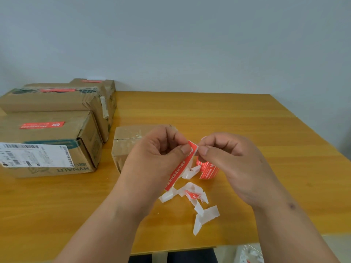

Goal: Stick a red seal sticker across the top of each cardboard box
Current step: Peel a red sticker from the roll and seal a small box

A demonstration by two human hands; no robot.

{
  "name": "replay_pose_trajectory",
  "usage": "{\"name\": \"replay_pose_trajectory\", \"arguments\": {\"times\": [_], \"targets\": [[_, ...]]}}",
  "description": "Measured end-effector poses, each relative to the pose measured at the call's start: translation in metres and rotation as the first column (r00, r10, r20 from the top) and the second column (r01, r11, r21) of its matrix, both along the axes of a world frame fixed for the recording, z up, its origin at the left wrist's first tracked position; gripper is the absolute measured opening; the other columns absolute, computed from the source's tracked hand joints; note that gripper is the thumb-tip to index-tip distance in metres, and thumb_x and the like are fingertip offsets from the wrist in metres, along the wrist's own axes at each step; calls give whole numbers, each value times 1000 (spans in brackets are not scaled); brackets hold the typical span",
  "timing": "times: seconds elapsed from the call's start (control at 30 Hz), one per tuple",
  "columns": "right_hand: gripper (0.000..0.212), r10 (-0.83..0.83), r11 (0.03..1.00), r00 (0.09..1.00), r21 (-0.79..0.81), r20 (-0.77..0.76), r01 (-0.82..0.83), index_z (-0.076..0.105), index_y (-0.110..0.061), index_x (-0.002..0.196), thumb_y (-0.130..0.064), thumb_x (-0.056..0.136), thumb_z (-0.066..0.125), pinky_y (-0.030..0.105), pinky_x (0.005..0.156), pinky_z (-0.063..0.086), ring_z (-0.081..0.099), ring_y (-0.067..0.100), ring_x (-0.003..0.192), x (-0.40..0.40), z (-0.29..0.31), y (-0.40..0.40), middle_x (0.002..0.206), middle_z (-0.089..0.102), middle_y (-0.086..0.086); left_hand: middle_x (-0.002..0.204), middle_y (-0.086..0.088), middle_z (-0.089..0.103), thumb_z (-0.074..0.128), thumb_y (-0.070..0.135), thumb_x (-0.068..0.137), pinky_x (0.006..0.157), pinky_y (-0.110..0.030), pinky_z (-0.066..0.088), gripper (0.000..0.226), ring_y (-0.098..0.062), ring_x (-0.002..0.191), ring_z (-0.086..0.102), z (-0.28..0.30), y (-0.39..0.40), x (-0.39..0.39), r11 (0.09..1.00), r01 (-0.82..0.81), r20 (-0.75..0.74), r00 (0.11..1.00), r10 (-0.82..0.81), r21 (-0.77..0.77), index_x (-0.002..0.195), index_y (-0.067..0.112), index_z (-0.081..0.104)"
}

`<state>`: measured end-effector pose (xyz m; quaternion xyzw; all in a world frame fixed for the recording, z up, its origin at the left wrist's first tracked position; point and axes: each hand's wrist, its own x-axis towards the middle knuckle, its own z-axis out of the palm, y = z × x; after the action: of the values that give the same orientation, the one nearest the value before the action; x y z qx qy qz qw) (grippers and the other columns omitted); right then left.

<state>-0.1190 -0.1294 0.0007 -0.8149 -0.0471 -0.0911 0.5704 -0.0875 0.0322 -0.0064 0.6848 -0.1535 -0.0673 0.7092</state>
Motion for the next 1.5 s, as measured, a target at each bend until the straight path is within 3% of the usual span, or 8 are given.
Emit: {"name": "replay_pose_trajectory", "arguments": {"times": [0.23, 0.4, 0.63, 0.9, 1.07, 1.17, 1.37, 1.5], "targets": [[16, -40, 999, 999, 5, 13, 40, 71, -23, 73, -32, 79, 59, 53, 71, 48, 60, 32, 75, 2, 0, 4, 71, 66, 8, 76, -6, 70, 67, 15, 87, 61, -23, 49, 14, -14, 66, 59, 0, 0, 2, 999, 26, 38, 999, -28, 36, 78, 24, 71], [15, -69, 997, 997, -25, 39, 70, 71, -26, 74, -27, 87, 62, 51, 65, 49, 60, 33, 73, 3, 1, 7, 71, 67, 8, 86, -16, 71, 70, 28, 84, 73, -45, 51, 7, -43, 80, 60, 5, 0, -1, 998, 17, 69, 997, -21, 56, 82, 29, 76], [21, -57, 987, 996, -145, 75, 67, 68, -26, 71, -18, 89, 62, 15, 54, 40, 55, 7, 63, 4, -3, 8, 68, 64, -8, 69, 0, 72, 74, 24, 82, 54, -15, 47, 6, -8, 59, 59, 6, 4, 2, 988, -44, 83, 996, 32, 150, 77, 27, 77], [17, -101, 948, 986, -286, 136, 136, 61, -18, 65, -15, 81, 63, 15, 56, 40, 57, 11, 74, 6, -9, 7, 73, 62, -5, 72, 0, 70, 67, 22, 86, 62, -23, 48, 14, -9, 66, 59, -4, 6, 7, 990, -114, 4, 993, 115, 80, 75, 24, 74], [19, -206, 853, 977, -478, 56, 207, 57, -9, 62, -7, 80, 61, 20, 59, 38, 56, 4, 72, 4, -12, -10, 67, 58, -4, 61, 6, 51, 67, 24, 78, 64, -30, 38, 10, -12, 61, 43, -1, 16, 15, 970, -167, -159, 977, 139, -180, 69, 24, 70], [24, -245, 702, 968, -681, 43, 208, 54, -21, 57, -15, 79, 60, 32, 91, 34, 53, 6, 69, 3, -11, -18, 65, 58, -8, 55, 3, 42, 63, 21, 77, 57, -26, 35, 9, -10, 52, 37, 4, 21, 18, 927, -151, -229, 971, 73, -343, 69, 21, 67], [18, -288, 501, 958, -854, -11, 141, 56, -30, 65, -26, 82, 62, 30, 97, 17, 54, 0, 83, 4, -5, -22, 77, 59, -15, 70, -2, 63, 57, 11, 85, 67, -24, 50, 18, -12, 66, 59, 3, 33, 23, 872, 0, -143, 986, -80, -489, 72, 15, 68], [36, -251, 695, 965, -679, 80, 237, 59, -38, 68, -5, 82, 61, 29, 89, 32, 52, -12, 78, 8, -7, -16, 76, 56, -24, 78, -4, 70, 70, 9, 78, 72, -26, 53, 10, -16, 75, 64, 0, 43, 28, 906, 106, 35, 994, -101, -410, 75, 17, 75]]}}
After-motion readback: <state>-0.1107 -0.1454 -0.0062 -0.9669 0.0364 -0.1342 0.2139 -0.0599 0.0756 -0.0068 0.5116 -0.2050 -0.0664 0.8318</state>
